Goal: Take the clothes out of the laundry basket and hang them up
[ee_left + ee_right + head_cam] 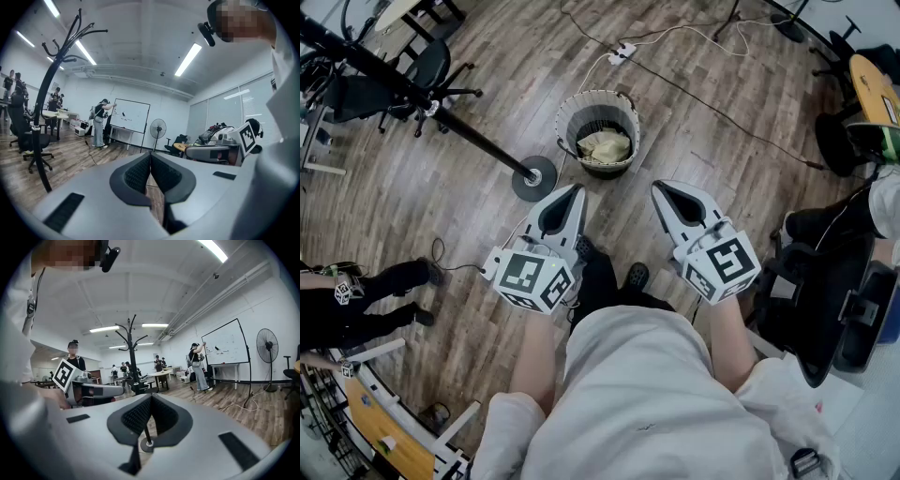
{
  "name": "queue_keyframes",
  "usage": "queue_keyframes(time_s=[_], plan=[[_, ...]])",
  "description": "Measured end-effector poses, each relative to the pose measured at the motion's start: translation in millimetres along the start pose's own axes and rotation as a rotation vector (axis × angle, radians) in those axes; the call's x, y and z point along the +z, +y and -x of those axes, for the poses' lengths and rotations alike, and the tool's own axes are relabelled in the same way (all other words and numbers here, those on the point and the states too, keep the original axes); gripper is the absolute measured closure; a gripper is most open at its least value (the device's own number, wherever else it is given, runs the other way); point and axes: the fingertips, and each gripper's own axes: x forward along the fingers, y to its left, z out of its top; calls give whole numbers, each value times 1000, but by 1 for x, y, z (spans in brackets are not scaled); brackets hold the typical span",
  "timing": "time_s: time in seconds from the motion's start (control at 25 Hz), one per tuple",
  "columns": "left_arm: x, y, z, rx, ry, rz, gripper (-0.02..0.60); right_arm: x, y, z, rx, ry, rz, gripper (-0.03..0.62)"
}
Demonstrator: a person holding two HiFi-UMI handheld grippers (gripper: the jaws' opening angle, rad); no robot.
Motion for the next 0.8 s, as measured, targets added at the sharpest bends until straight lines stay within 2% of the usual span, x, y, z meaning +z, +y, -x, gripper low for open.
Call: queue_keyframes(time_s=[0.44, 0.8], plan=[[-7, 0, 20, 16, 4, 0, 561, -8, 21, 0, 24, 15, -1, 591], [0, 8, 14, -11, -2, -23, 560, -3, 15, -15, -18, -3, -36, 588]])
